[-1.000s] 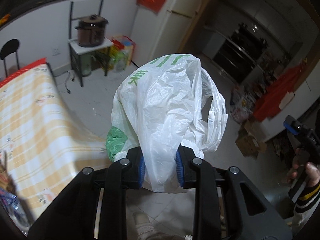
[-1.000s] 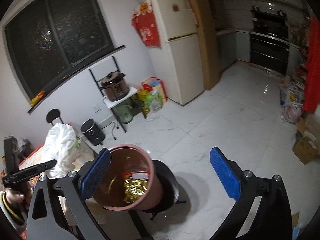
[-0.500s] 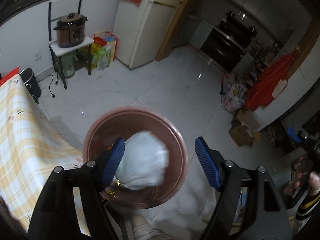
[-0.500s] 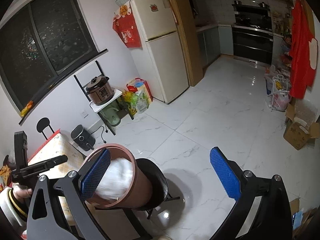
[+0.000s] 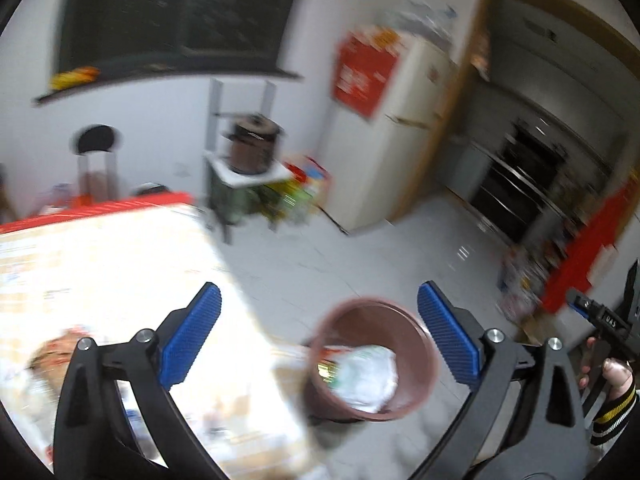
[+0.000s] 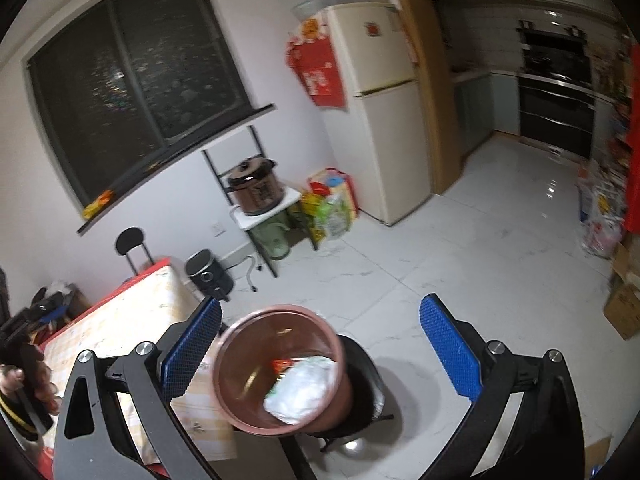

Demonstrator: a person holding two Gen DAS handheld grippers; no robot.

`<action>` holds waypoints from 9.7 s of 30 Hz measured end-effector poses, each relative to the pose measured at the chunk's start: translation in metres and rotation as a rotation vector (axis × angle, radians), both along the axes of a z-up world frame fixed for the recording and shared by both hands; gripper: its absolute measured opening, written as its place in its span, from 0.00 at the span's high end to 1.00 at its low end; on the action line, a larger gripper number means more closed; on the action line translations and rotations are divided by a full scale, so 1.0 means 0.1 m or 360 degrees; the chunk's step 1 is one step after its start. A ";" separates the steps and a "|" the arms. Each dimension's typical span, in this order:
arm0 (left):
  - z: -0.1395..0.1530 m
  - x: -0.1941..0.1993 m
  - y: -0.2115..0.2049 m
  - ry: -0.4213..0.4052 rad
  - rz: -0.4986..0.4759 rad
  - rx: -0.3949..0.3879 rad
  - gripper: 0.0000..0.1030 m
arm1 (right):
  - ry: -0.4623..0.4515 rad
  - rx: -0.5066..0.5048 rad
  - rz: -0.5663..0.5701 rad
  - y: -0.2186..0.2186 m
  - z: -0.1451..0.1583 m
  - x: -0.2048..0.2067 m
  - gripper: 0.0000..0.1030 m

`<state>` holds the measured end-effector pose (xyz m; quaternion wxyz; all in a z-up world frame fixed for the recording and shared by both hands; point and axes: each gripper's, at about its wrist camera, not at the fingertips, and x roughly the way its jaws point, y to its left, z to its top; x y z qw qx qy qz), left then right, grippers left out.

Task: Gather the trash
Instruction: 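Move both tools back to the table toward the clear bottles and red can, then grasp the clear plastic bottle with the right tool while the left tool grasps the red can, then carry the clear bottle to the bucket and release it with the right tool, then carry the red can over the bucket and open the left tool, then return both tools to the table and grasp the blue crushed can with the right tool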

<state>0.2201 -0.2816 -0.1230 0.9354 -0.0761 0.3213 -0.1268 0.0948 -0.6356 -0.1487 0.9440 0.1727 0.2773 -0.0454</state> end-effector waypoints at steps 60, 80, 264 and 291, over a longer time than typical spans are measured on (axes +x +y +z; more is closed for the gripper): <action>-1.46 -1.57 3.68 0.0480 0.0234 -0.0163 0.07 | 0.0628 0.0364 0.0805 5.27 -1.70 0.38 0.05; -1.63 -1.54 3.67 0.0565 0.0146 -0.0185 0.07 | 0.0639 0.0829 0.0778 5.30 -1.86 0.51 0.44; 0.03 -0.22 1.13 -0.0071 0.0080 -0.0035 0.18 | 0.0047 -0.0235 0.0084 1.39 0.22 0.19 0.05; -0.68 -1.74 3.85 0.0146 0.0633 -0.0097 0.18 | 0.0290 -0.0299 0.0819 4.73 -0.40 0.60 0.05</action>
